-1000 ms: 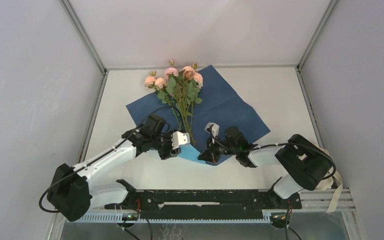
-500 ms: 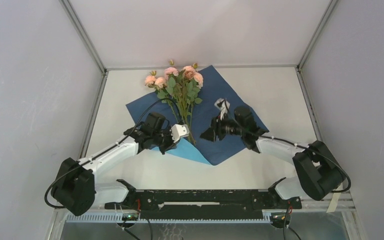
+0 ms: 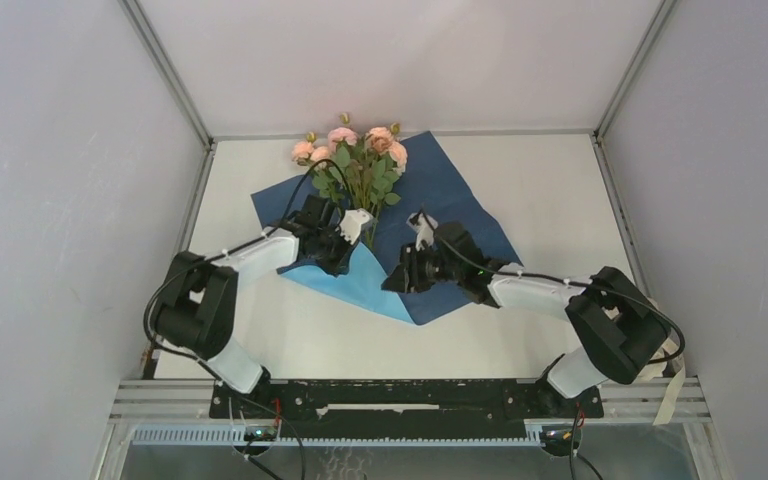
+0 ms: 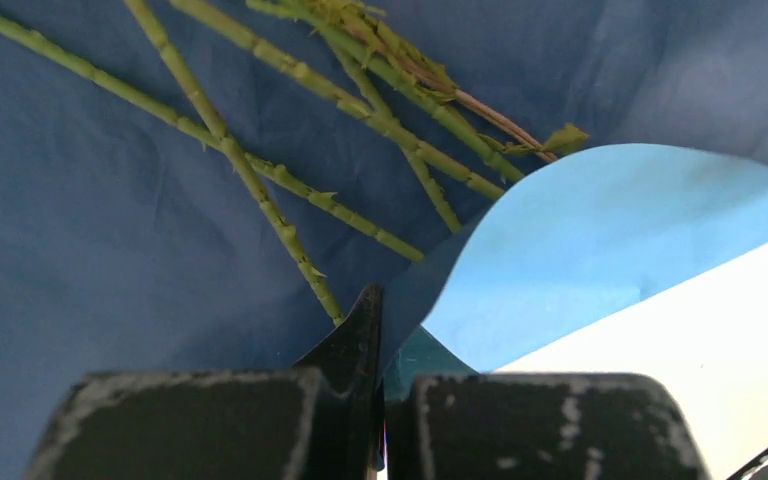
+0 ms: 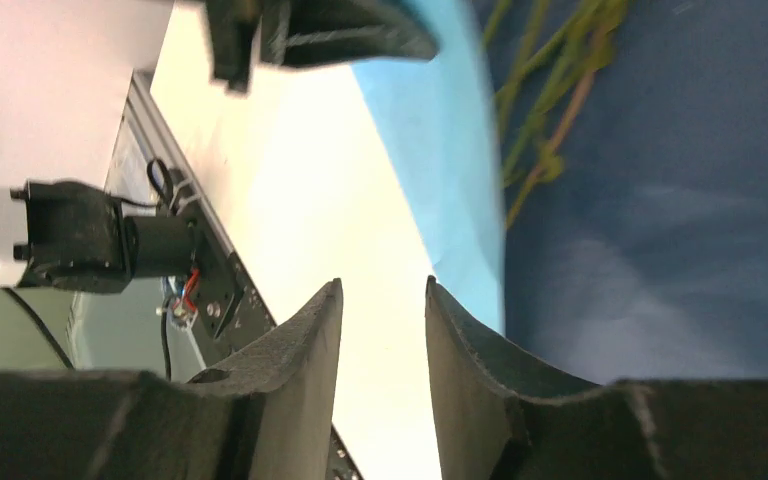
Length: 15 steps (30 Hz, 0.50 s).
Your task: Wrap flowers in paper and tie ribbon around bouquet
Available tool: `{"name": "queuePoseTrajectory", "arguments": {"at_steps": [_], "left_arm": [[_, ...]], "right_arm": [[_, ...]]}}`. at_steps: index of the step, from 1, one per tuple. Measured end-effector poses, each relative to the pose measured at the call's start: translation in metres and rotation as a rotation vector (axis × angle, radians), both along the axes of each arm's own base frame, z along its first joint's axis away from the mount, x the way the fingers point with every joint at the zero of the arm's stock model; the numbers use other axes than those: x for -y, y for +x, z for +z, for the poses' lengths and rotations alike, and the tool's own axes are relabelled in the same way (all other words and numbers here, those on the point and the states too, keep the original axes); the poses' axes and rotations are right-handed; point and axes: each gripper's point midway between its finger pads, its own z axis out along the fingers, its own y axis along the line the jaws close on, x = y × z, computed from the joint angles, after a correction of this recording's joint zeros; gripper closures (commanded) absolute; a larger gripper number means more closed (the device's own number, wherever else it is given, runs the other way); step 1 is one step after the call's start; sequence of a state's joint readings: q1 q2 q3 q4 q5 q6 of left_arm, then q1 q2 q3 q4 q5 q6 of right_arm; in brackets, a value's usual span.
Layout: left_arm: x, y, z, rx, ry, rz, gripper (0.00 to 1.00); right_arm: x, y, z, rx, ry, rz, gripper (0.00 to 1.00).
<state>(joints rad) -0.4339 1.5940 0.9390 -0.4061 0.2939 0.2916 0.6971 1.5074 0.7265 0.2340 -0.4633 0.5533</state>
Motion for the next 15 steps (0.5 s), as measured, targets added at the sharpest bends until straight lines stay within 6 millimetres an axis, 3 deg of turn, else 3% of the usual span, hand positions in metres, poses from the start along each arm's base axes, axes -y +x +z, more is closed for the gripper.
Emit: {"name": "queuePoseTrajectory", "arguments": {"at_steps": [6,9,13,15], "left_arm": [[-0.006,-0.011,-0.026,-0.143,0.022,0.079,0.99],[-0.007,-0.011,-0.027,-0.161,0.024,0.113,0.96],[-0.008,-0.011,-0.028,-0.172,0.025,0.142,0.77],[-0.009,-0.01,-0.027,-0.175,0.024,0.153,0.63]], "right_arm": [[-0.029,-0.037,-0.008,-0.018,-0.009,0.054,0.6],[-0.031,-0.038,-0.031,-0.066,-0.032,0.023,0.65],[-0.019,-0.037,-0.082,-0.173,-0.129,-0.052,0.7],[-0.017,-0.035,-0.089,-0.211,-0.123,-0.082,0.71]]}}
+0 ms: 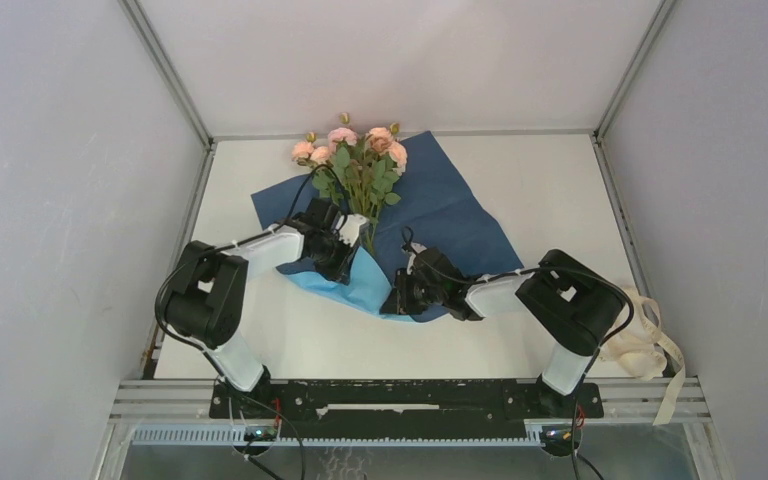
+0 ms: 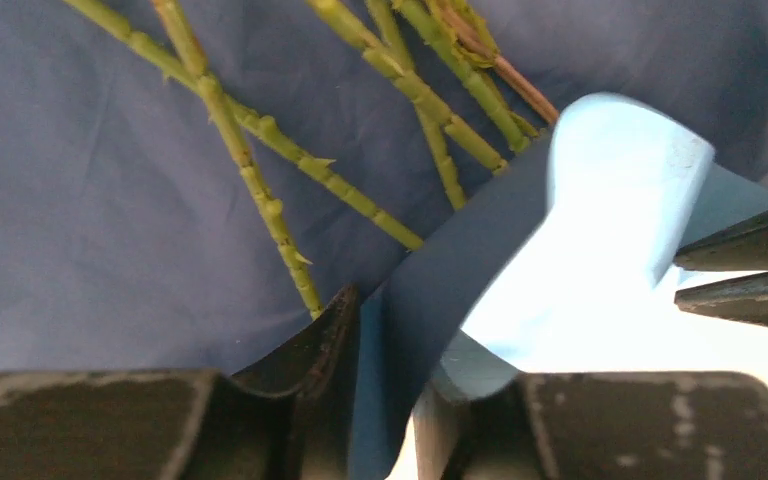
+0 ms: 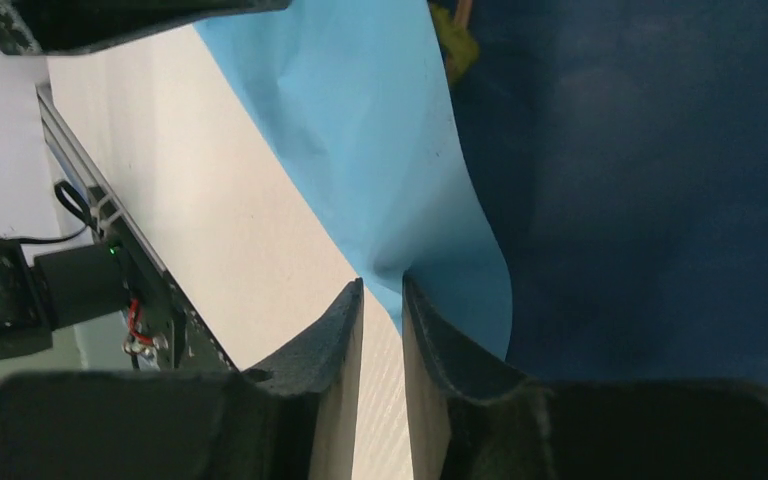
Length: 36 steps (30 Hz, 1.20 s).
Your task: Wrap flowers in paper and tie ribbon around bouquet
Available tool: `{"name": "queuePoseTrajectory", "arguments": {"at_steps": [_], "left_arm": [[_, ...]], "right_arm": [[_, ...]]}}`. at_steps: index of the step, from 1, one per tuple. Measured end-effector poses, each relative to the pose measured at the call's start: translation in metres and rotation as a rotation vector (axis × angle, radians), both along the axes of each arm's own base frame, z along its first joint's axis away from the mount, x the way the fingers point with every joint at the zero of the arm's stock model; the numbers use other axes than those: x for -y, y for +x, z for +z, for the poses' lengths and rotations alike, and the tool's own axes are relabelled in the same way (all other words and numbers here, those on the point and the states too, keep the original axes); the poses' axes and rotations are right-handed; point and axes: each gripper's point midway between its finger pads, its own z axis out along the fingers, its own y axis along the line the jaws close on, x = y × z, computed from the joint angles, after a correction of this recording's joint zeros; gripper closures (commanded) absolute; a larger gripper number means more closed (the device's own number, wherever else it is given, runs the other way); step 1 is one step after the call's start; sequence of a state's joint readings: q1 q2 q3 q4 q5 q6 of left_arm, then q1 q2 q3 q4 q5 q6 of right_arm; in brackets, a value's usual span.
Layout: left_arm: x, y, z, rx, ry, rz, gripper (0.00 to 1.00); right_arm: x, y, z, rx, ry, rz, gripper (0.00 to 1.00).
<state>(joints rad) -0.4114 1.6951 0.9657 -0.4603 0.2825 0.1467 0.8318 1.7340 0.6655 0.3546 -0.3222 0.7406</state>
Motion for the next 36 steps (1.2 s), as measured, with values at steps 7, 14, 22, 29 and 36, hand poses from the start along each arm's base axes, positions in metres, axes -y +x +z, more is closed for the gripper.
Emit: {"name": "queuePoseTrajectory", "arguments": {"at_steps": [7,14,22,29,36], "left_arm": [[-0.042,0.014,0.016,0.053,0.093,0.097,0.43],[-0.058,0.02,0.091,0.316,0.146,0.072,0.76],[0.01,-0.04,0.073,0.16,-0.01,-0.224,0.9],[-0.011,-0.05,-0.002,-0.153,0.054,-0.122,0.97],[-0.069,-0.032,-0.002,-0.169,0.065,0.081,0.96]], "right_arm": [[0.001,0.003,-0.001,-0.018,0.007,-0.054,0.71],[0.001,0.003,-0.001,-0.035,0.009,-0.07,0.72],[0.001,0.002,-0.002,-0.054,0.012,-0.088,0.74],[0.001,0.002,-0.002,-0.065,0.013,-0.096,0.74],[0.001,0.002,-0.003,-0.074,0.016,-0.097,0.74]]}}
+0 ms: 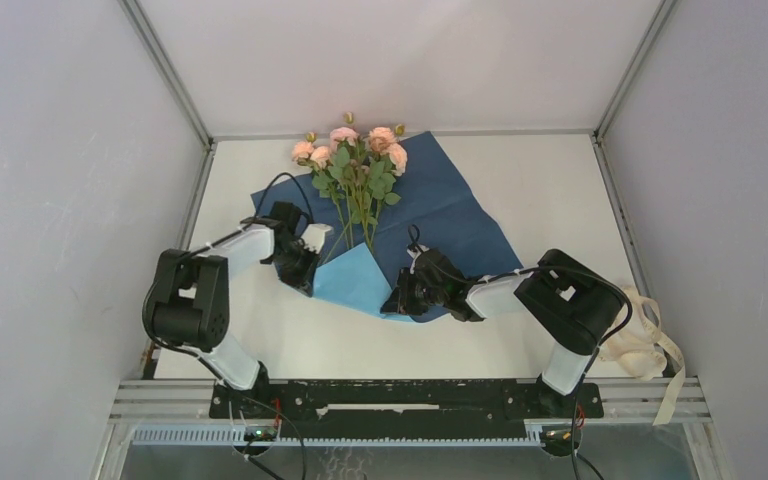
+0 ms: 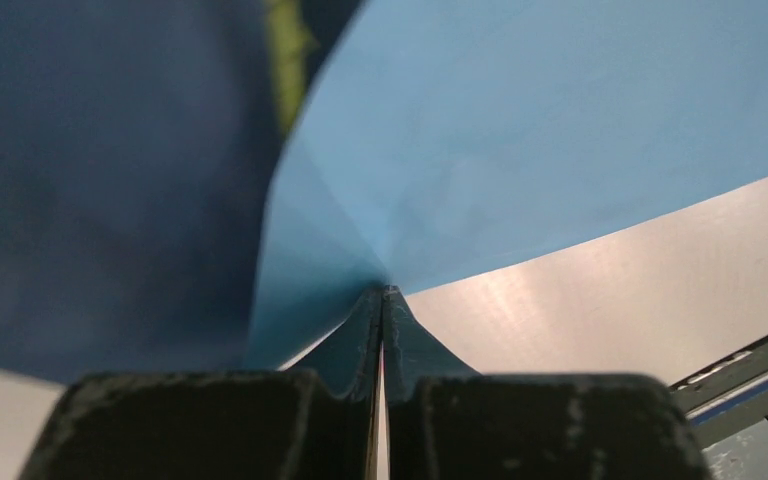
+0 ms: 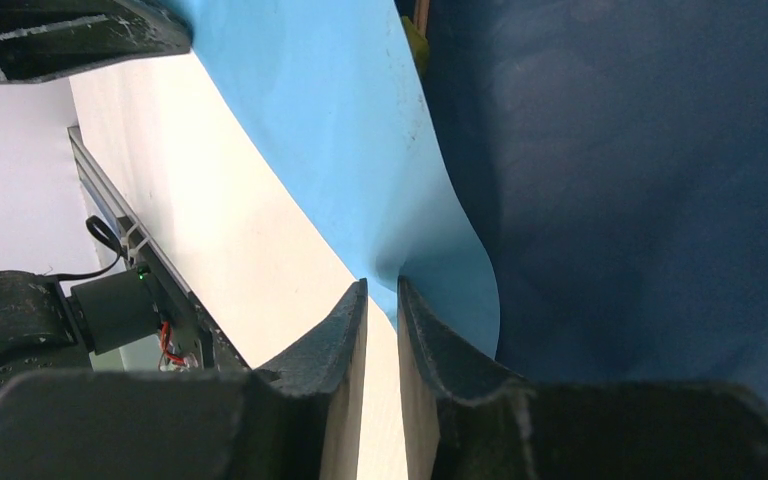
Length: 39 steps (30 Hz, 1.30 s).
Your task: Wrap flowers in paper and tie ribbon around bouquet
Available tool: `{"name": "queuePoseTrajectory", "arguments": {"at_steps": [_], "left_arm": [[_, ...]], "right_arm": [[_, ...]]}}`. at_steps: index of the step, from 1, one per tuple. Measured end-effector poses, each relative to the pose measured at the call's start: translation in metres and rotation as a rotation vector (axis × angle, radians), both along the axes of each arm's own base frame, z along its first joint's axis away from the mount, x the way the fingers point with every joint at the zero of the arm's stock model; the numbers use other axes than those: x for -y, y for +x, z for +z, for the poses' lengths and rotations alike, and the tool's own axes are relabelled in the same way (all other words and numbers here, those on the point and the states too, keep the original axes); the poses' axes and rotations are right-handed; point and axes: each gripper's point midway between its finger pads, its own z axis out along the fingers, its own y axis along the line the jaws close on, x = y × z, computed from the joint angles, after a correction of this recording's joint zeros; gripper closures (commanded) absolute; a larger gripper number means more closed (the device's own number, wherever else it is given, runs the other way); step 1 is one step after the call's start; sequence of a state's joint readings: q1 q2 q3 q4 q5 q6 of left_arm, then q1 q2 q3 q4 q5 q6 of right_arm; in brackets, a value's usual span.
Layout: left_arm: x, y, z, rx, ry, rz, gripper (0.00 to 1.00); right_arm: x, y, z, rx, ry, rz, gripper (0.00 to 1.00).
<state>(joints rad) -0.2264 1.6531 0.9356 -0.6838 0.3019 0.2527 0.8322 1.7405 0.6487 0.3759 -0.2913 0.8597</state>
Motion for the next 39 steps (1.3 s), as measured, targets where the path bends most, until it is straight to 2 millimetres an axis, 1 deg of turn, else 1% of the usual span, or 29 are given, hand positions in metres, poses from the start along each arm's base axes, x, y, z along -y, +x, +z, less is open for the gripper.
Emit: {"name": "queuePoseTrajectory", "arguments": {"at_steps": [5,8,10,13,14,15,19,20,21,23,25,28,30,31,34,36,37,39], "left_arm": [[-0.04,-0.002,-0.001,-0.007,0.05,0.09,0.96],[-0.057,-0.001,-0.001,-0.011,0.057,0.133,0.96],[-0.075,0.001,-0.001,-0.012,0.066,0.191,0.95],[-0.098,0.003,0.001,0.0,0.094,0.247,0.89],[-0.102,0.001,0.003,0.0,0.095,0.247,0.83],[-0.101,-0.001,0.006,0.003,0.09,0.231,0.8],[-0.075,-0.015,0.027,0.016,0.002,0.083,0.46],[-0.066,-0.016,0.033,0.032,-0.027,0.05,0.41],[-0.059,-0.015,0.038,0.051,-0.054,0.026,0.38],[-0.047,-0.008,0.045,0.091,-0.099,0.002,0.35],[-0.041,0.001,0.046,0.125,-0.11,-0.016,0.33],[-0.03,0.012,0.04,0.142,-0.107,-0.056,0.32],[-0.023,0.019,0.031,0.13,-0.099,-0.084,0.35],[-0.02,0.021,0.026,0.118,-0.096,-0.094,0.39],[-0.018,0.019,0.01,0.066,-0.079,-0.099,0.57],[-0.019,0.018,0.006,0.049,-0.072,-0.093,0.65],[-0.02,0.018,0.006,0.05,-0.07,-0.095,0.67],[-0.02,0.017,0.006,0.049,-0.07,-0.097,0.66]], "right_arm": [[0.0,0.0,0.0,-0.001,0.001,0.001,0.74],[0.0,0.0,0.0,-0.002,0.001,0.001,0.74],[0.0,0.0,0.0,-0.002,0.001,0.001,0.74],[0.0,0.0,0.0,-0.002,0.001,0.002,0.74],[0.0,0.0,0.0,-0.002,0.001,0.002,0.74],[0.0,0.0,0.0,-0.001,0.001,0.002,0.74],[0.0,0.0,0.0,-0.002,0.0,0.002,0.74],[0.0,0.0,0.0,-0.002,0.0,0.002,0.74],[0.0,0.0,0.0,-0.002,0.0,0.002,0.74],[0.0,0.0,0.0,-0.001,0.0,0.001,0.74],[0.0,0.0,0.0,-0.002,0.0,0.002,0.74],[0.0,0.0,0.0,-0.002,0.0,0.001,0.74],[0.0,0.0,0.0,-0.001,0.0,0.001,0.74],[0.0,0.0,0.0,-0.001,-0.001,0.001,0.74],[0.001,0.0,0.0,0.0,-0.003,0.003,0.74],[0.002,-0.001,0.0,0.003,-0.009,0.006,0.74],[0.003,-0.001,0.0,0.003,-0.013,0.007,0.73],[0.005,-0.002,0.0,0.006,-0.024,0.012,0.73]]}}
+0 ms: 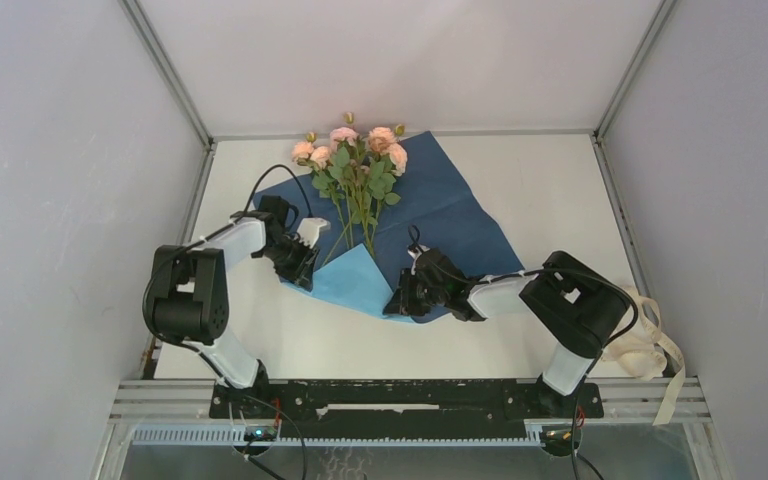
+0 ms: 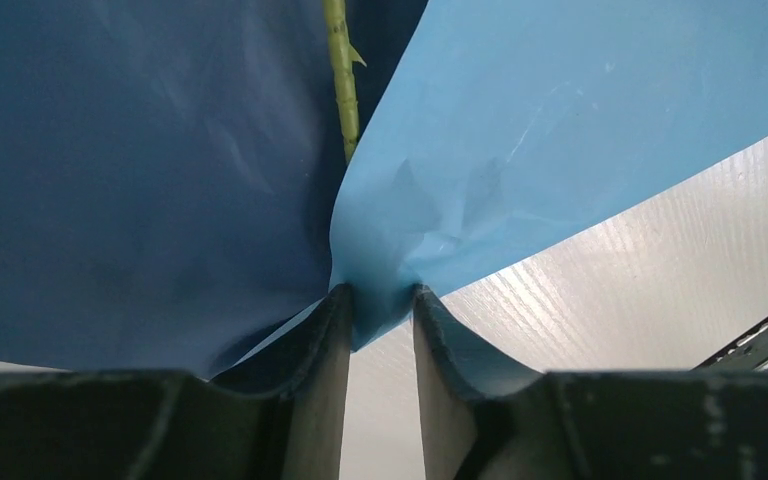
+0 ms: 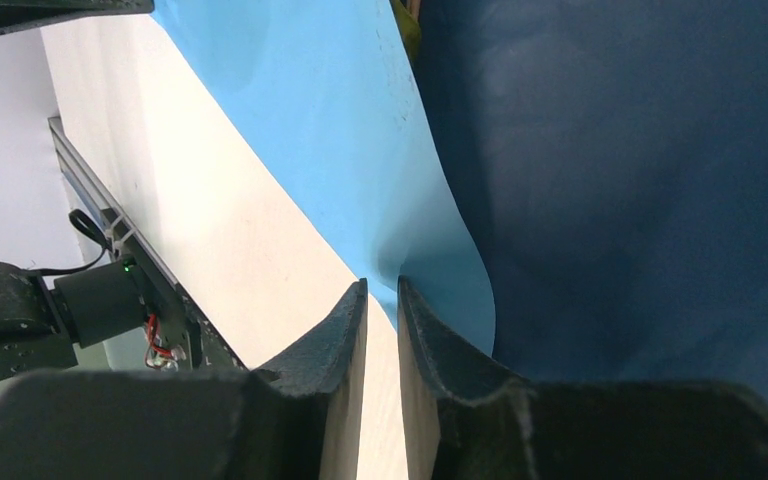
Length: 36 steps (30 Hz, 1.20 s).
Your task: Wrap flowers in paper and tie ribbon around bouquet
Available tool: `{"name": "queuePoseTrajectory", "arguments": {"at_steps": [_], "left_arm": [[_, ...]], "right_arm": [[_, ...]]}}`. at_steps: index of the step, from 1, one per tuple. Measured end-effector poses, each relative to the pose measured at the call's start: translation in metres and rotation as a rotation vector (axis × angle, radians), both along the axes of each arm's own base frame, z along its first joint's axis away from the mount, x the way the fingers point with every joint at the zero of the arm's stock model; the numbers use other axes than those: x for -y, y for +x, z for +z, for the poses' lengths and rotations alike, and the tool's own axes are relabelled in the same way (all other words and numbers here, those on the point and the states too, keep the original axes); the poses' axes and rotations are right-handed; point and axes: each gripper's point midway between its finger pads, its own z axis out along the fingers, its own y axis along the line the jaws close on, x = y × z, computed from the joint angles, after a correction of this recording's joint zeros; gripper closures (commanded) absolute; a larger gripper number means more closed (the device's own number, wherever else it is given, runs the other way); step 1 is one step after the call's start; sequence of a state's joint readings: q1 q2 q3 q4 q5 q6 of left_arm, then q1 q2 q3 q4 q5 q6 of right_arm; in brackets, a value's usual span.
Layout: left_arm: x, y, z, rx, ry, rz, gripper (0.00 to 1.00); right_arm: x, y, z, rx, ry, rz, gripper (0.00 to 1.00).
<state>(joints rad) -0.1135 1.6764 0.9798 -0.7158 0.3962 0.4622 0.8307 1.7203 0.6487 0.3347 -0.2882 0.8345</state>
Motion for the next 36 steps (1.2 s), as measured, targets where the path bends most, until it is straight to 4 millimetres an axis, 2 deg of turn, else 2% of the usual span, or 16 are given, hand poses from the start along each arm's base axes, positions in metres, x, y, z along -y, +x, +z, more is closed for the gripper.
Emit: {"name": "queuePoseTrajectory", "arguments": {"at_steps": [3,5,9,17,21,24,30,33,36], "left_arm": [[0.0,-0.001,0.0,-0.003,0.002,0.0,0.6],[-0.002,-0.001,0.0,0.001,0.013,0.001,0.59],[-0.01,0.001,-0.001,0.012,0.058,0.011,0.65],[-0.018,-0.009,-0.005,0.021,0.122,0.006,0.66],[-0.016,-0.035,-0.003,-0.005,0.132,-0.026,0.56],[-0.016,-0.048,0.007,-0.006,0.133,-0.051,0.44],[-0.016,-0.029,0.034,0.12,0.134,-0.063,0.35],[-0.014,-0.013,0.034,0.127,0.135,-0.059,0.35],[-0.011,0.003,0.023,0.102,0.137,-0.058,0.37]], "right_arm": [[0.004,-0.002,0.0,0.004,-0.02,0.006,0.73],[0.007,-0.002,0.0,0.008,-0.034,0.008,0.73],[0.011,-0.003,0.0,0.014,-0.053,0.011,0.72],[0.02,0.001,0.0,0.014,-0.069,0.011,0.72],[0.028,0.003,0.0,0.017,-0.092,0.006,0.71],[0.03,0.003,0.0,0.021,-0.102,0.012,0.71],[0.032,0.002,0.001,0.03,-0.112,0.02,0.7],[0.034,0.002,0.001,0.033,-0.118,0.022,0.69],[0.034,0.001,0.001,0.036,-0.118,0.028,0.69]]}}
